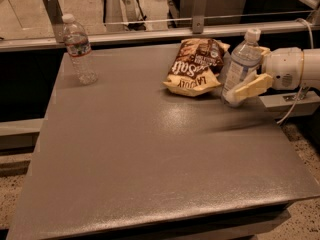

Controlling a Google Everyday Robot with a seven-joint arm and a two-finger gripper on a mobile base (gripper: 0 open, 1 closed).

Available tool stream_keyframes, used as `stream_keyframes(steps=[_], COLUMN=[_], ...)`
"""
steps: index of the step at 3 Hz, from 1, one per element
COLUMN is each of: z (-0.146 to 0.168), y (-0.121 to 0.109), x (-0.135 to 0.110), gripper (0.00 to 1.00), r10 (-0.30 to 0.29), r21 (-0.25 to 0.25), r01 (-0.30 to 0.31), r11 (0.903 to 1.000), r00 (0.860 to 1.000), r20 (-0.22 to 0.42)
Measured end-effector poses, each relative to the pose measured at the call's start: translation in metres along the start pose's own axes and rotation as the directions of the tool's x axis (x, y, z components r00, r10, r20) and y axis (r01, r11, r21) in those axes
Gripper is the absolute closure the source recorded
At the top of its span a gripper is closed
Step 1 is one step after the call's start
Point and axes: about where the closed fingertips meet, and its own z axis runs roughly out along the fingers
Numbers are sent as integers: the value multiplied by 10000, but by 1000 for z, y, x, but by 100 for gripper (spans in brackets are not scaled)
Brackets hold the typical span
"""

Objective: Move blue plastic bottle near brown chip bag

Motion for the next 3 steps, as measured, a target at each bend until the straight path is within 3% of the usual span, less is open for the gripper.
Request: stream_keyframes(steps=[1, 2, 3], z=[-2, -23, -62], y=[5, 21, 42], x=[1, 0, -1], gripper=[0, 0, 0], r10=[-77, -247, -405], r21=[-91, 64, 531], r01=[78, 246, 399], r11=[9999, 9997, 9978], r00=[10000, 9997, 9991], r20=[17, 90, 101])
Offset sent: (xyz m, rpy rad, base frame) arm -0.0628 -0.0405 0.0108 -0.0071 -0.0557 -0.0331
